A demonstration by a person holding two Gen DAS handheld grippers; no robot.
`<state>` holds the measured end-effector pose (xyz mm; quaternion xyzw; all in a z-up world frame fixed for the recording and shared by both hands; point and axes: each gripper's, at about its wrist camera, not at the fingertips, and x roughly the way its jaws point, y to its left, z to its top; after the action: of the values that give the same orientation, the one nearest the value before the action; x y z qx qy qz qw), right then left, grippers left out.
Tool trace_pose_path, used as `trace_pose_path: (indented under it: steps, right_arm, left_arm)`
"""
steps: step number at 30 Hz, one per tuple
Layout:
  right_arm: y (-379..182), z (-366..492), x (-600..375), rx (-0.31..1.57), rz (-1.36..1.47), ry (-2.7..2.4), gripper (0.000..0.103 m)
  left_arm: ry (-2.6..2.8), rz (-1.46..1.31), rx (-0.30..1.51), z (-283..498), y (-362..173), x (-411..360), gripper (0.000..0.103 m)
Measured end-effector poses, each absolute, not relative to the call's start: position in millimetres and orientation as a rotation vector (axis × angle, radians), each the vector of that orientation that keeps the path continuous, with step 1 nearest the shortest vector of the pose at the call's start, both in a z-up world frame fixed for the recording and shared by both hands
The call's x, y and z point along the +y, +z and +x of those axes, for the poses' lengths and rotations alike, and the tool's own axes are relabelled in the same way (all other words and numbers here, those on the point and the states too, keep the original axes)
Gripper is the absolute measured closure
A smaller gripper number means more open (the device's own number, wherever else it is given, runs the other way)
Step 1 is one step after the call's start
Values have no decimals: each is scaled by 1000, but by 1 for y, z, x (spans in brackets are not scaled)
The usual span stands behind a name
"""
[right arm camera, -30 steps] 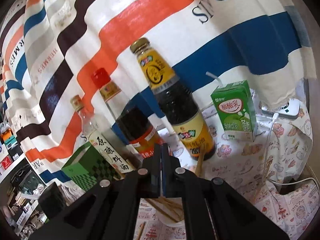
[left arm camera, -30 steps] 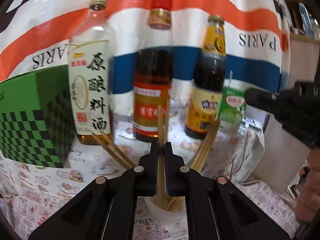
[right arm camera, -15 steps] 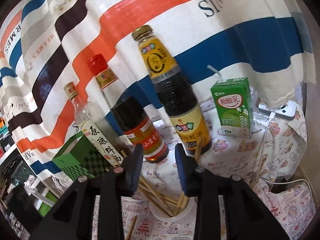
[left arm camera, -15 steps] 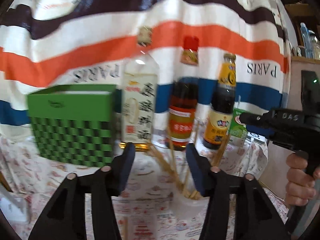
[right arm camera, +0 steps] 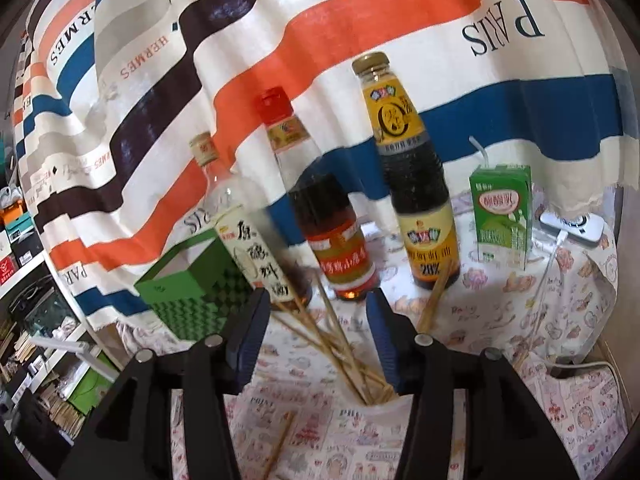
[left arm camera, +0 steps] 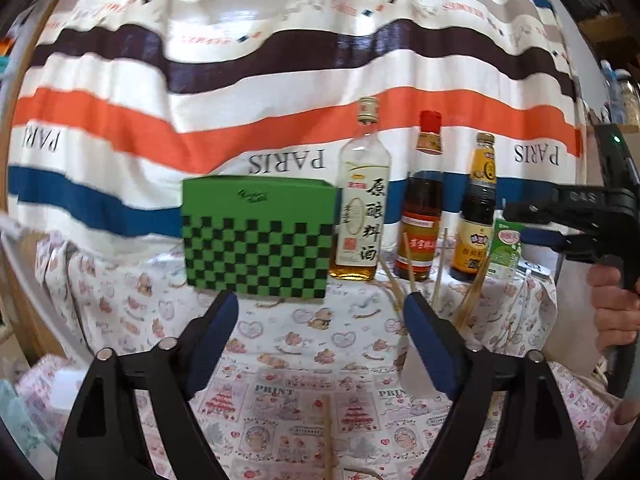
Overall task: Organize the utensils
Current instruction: 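Open both grippers to drop the chopsticks into the clear cup, then grasp another chopstick with the right gripper while the left gripper withdraws open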
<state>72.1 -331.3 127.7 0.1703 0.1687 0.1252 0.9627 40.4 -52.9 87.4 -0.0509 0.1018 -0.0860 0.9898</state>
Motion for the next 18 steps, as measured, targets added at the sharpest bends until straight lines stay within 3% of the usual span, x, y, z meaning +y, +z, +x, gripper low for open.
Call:
trace_pose_path:
  steps: [5,14,18]
  right_arm:
    - [112,61,-360,422,338,256,48]
    - [43,83,-439,581,516,56,48]
    - [11,103,-467,619,595,-41,55]
  left_arm:
    - [-114,-135,249,50,64,-42,10]
    - [-25,-178,310,72,35,-25,10]
    - [-15,-198,315,72,33,-22,10]
